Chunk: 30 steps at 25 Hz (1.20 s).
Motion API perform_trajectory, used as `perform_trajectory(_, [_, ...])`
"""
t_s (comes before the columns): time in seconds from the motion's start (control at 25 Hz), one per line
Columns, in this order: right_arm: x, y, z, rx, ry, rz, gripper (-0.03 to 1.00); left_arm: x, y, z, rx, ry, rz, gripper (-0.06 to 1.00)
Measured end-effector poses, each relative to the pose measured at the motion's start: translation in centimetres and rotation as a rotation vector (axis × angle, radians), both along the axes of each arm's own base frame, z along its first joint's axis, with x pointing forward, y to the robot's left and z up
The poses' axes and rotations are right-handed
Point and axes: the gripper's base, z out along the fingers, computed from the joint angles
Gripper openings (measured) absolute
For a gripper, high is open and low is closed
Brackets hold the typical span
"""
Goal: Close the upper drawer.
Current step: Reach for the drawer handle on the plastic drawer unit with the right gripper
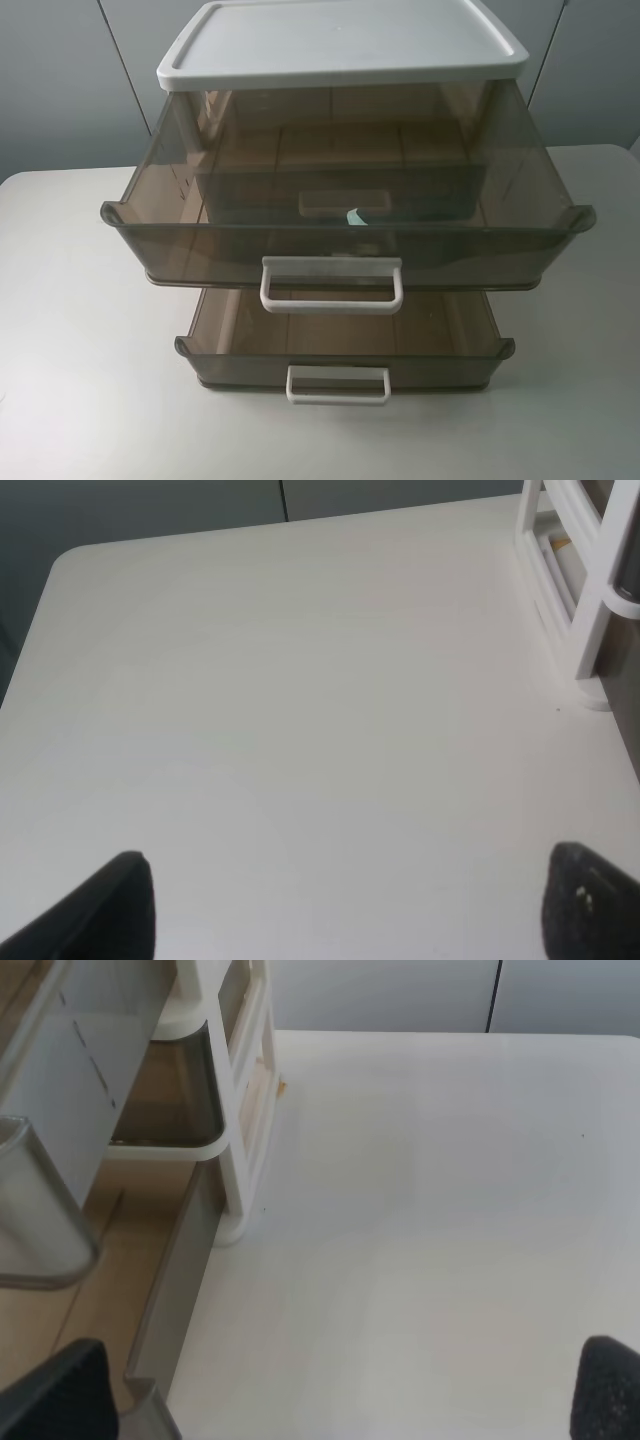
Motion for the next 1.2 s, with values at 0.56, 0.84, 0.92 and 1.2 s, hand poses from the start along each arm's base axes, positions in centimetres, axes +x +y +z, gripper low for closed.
perform_trajectory(0.56, [1.5,0.9,5.4,0.080,-0.026,0.055,0.69,0.0,0.0,0.0,0.000,0.000,0.000,0.74])
perform_trajectory(0.84, [7.3,3.0,10.6,0.025,0.049,0.298,0.69,0.0,0.0,0.0,0.000,0.000,0.000,0.74])
perform_trajectory(0.92, [9.1,3.8,11.1,0.007,0.076,0.384,0.68,0.0,0.0,0.0,0.000,0.000,0.000,0.74])
perform_trajectory(1.2, [11.5,7.7,11.1,-0.077,0.097,0.727,0.68,0.0,0.0,0.0,0.000,0.000,0.000,0.74])
